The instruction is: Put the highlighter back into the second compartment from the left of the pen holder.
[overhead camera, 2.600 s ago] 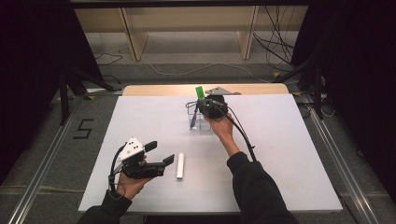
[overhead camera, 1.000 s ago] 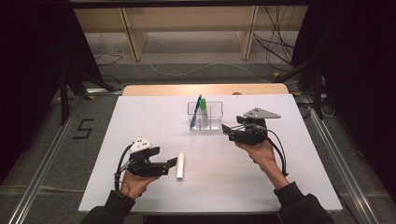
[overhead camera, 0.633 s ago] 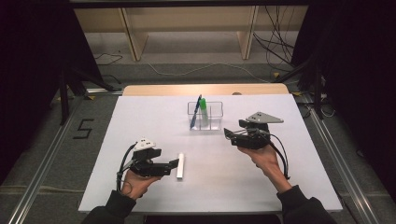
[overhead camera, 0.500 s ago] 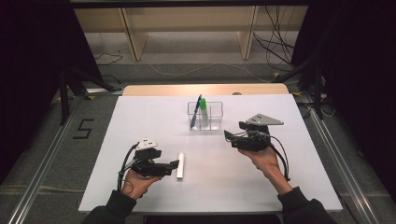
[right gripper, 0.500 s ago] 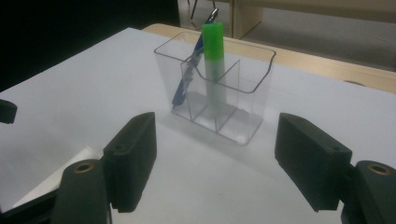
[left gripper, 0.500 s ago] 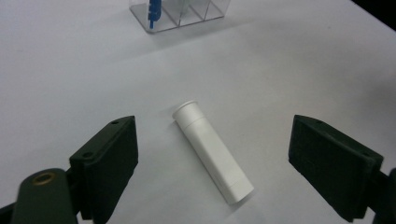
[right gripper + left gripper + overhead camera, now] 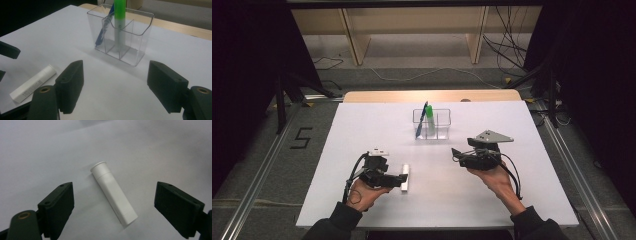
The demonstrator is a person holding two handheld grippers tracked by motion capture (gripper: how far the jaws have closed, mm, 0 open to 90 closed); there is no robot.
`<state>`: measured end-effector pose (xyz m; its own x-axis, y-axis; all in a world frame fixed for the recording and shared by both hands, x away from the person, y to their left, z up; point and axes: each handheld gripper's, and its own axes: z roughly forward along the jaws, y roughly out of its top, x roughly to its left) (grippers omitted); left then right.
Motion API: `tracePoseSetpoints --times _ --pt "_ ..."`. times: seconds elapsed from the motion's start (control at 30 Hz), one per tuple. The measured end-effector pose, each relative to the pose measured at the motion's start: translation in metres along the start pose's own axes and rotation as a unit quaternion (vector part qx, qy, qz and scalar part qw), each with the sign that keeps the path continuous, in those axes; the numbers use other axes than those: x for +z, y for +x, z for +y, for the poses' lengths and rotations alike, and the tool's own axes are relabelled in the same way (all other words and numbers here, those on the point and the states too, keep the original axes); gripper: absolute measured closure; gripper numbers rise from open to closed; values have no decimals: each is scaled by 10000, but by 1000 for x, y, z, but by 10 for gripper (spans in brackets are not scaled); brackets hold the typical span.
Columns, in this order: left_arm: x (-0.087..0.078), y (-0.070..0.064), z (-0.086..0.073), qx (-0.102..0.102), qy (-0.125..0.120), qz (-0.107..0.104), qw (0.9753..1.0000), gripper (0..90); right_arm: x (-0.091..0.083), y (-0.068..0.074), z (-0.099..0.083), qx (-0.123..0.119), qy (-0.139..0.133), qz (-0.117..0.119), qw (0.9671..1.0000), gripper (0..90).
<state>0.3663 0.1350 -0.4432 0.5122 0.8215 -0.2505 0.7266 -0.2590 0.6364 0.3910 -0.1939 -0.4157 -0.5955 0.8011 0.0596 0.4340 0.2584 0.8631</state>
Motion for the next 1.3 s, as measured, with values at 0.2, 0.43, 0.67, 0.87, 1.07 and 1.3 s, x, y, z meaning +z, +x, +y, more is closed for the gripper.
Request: tracePoseSetpoints --times 0.2,0.43,0.67,0.87,1.07,1.3 --pt "5 -2 3 15 234 70 9997 158 -4 0 -4 3 -10 -4 10000 304" --pt "11 -5 7 20 539 132 9985 158 -7 -2 -6 19 2 -35 10000 303" --pt "16 -13 9 165 767 52 9969 164 -10 -1 -9 -12 22 -21 10000 302" --pt "20 -16 10 176 944 21 9954 166 -12 0 -12 5 18 -12 10000 301" --pt "24 -18 10 180 1023 28 9946 169 -14 1 -14 35 39 17 10000 294" --pt "26 -17 11 248 1128 83 9933 160 -16 5 -17 39 1 138 9999 278"
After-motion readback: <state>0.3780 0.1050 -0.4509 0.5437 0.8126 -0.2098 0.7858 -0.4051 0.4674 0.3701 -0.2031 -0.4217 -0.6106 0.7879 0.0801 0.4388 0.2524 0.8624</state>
